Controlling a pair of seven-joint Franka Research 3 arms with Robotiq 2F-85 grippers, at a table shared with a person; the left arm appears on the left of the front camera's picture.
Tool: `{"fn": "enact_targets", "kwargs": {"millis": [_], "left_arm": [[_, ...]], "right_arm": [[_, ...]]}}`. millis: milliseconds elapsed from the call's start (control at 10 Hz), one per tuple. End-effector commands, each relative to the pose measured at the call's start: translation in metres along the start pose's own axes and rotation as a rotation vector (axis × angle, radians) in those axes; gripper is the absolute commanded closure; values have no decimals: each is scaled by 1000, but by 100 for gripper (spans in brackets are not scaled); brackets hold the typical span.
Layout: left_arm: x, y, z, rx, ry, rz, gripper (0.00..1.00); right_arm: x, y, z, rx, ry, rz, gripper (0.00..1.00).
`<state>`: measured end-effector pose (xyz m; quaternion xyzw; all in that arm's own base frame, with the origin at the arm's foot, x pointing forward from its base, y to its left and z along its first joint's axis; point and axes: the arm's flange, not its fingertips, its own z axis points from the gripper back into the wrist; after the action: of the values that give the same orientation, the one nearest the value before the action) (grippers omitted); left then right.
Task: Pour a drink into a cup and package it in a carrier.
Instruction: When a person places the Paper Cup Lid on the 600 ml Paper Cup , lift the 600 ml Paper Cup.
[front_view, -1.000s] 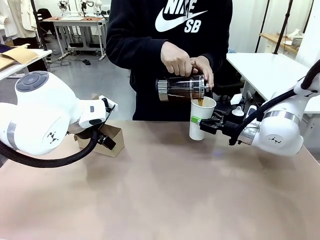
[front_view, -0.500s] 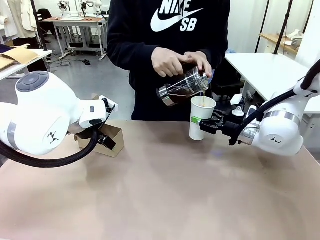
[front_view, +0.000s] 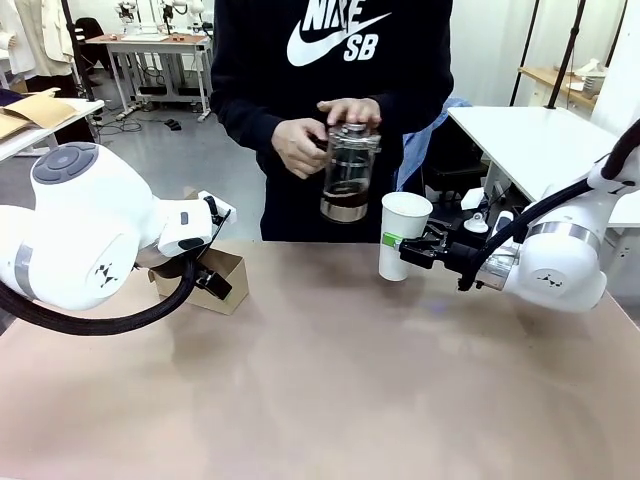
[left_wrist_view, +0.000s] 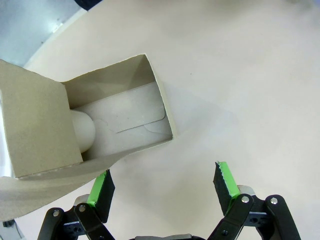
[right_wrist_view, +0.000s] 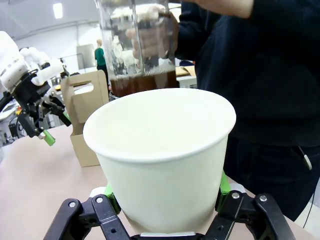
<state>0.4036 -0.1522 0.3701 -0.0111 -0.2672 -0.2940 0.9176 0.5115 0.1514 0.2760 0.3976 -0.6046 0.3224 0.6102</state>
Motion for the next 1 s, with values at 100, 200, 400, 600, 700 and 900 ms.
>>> {"fn": "enact_targets", "kwargs": {"millis": [100,200,400,600,700,900], "left_arm": [[0,0,0,-2,-1,1,0],[0,0,0,-2,-1,1,0],[0,0,0,-2,-1,1,0],[0,0,0,-2,-1,1,0],[0,0,0,-2,-1,1,0],[0,0,0,-2,-1,1,0]], "right_arm": [[4,2,0,-2,1,4,20],[4,2,0,-2,1,4,20],[4,2,0,-2,1,4,20],[4,2,0,-2,1,4,20],[4,2,0,-2,1,4,20],[4,2,0,-2,1,4,20]]}}
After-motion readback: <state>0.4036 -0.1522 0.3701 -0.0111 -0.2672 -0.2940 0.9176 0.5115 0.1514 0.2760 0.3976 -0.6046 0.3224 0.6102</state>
